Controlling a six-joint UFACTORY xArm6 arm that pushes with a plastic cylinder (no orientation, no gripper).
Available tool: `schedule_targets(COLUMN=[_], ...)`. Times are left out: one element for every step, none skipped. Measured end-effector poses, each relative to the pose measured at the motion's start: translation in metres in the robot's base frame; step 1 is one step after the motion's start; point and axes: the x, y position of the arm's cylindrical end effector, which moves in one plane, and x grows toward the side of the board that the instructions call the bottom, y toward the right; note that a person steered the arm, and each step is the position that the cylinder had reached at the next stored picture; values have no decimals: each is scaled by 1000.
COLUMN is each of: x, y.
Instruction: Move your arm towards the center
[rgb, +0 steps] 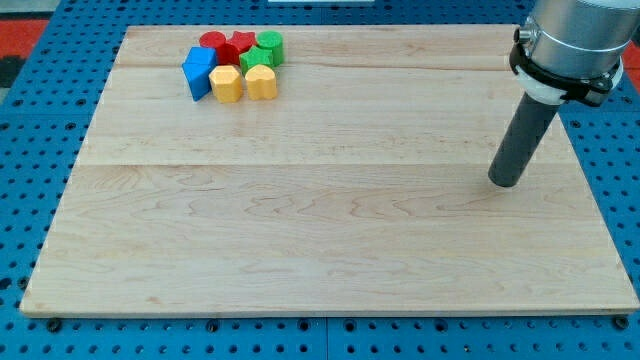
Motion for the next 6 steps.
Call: schedule_targets(x=[-1,3,-48,-54,-39,-34], y=[0,12,12,-54,-168,-282])
